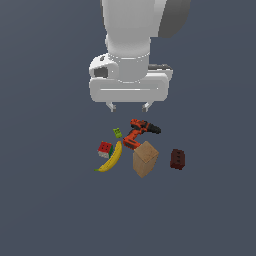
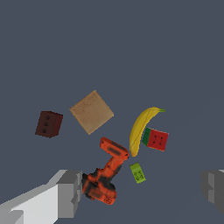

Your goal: Pick up a designated object from a clutter of objects.

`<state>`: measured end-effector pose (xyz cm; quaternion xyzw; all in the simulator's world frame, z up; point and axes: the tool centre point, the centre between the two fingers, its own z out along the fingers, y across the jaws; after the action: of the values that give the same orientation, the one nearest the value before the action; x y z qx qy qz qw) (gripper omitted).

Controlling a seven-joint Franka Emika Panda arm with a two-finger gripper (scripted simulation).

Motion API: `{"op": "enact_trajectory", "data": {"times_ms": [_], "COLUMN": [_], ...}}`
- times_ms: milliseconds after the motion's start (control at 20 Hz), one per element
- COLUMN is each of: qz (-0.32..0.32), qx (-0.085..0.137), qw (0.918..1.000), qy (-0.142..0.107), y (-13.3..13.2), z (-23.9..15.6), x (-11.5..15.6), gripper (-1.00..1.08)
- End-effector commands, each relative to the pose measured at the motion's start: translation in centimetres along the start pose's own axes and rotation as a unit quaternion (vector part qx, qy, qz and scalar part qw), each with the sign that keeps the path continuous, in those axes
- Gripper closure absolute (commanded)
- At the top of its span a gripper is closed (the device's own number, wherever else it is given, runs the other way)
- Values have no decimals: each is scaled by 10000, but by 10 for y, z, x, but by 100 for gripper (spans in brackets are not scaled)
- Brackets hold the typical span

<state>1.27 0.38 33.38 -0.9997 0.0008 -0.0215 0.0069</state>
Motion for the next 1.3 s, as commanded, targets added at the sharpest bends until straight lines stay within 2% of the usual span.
{"op": "enact_trajectory", "data": {"times_ms": [0, 600, 1250], "qz": [0, -224, -595], "qx": [0, 81, 69], "qw": [10000, 9997, 9982], "qy": [0, -22, -29], "y": [0, -12, -3], "z": [0, 9, 24], "x": [0, 3, 5], "gripper": [-92, -92, -92]}}
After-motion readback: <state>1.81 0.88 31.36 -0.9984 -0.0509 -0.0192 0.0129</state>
